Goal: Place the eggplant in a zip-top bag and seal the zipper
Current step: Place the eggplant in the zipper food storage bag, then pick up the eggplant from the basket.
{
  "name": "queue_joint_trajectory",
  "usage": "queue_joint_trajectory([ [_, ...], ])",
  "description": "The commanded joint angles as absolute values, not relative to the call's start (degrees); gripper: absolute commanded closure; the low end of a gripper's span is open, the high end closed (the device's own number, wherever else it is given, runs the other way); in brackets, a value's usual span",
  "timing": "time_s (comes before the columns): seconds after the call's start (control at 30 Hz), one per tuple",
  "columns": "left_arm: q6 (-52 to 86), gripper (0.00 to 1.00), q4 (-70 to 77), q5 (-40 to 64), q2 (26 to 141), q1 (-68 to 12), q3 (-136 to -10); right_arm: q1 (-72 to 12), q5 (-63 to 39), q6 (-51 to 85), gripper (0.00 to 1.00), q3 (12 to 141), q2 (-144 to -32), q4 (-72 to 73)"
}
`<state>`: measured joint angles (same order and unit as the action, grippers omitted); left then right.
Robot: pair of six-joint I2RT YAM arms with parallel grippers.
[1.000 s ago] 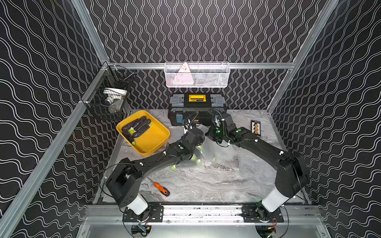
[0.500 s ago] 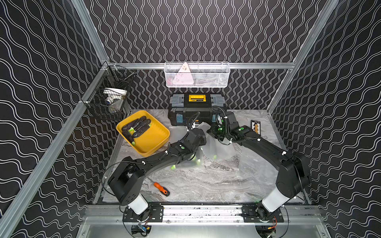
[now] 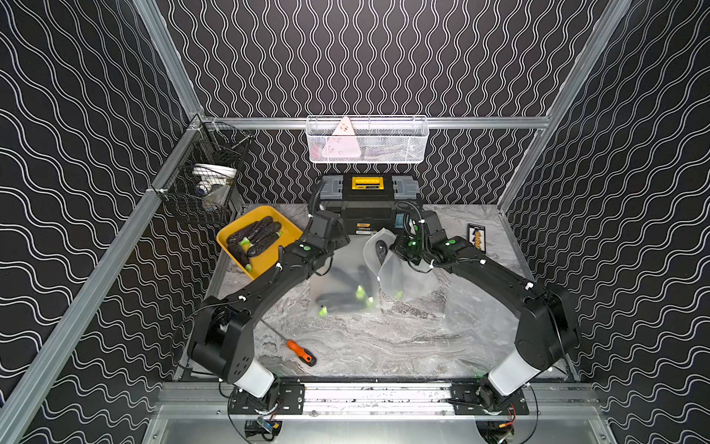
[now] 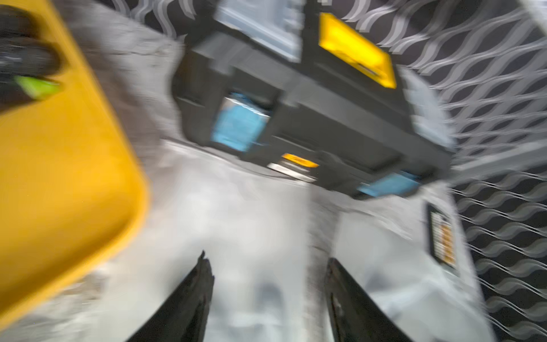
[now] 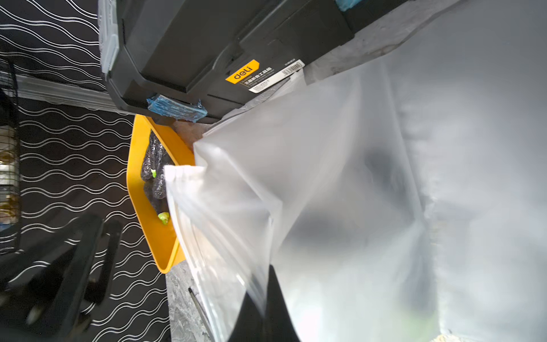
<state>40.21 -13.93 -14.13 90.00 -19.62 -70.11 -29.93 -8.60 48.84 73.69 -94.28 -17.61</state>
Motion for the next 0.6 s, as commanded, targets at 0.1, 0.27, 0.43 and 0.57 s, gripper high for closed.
queue_joint_trajectory([
  [0.1, 31.55, 0.35, -26.90, -22.80, 93.75, -9.59, -70.45, -30.65, -8.43, 48.42, 0.95, 70.27, -93.12, -14.85],
  [0.27, 31.34, 0.34, -24.81, -22.45, 97.68, -1.66, -69.71, -31.67, -9.14, 48.62, 0.95, 68.15, -92.67, -12.36],
  [0.43, 27.58, 0.34, -25.62, -23.87, 106.79, 3.97, -75.48, -31.95, -9.14, 48.65, 0.95, 65.28, -91.58, -9.92],
  [0.57, 25.34, 0.34, -25.68, -24.82, 112.30, 6.65, -80.18, -31.92, -9.71, 47.96, 0.95, 63.51, -91.83, -9.53],
])
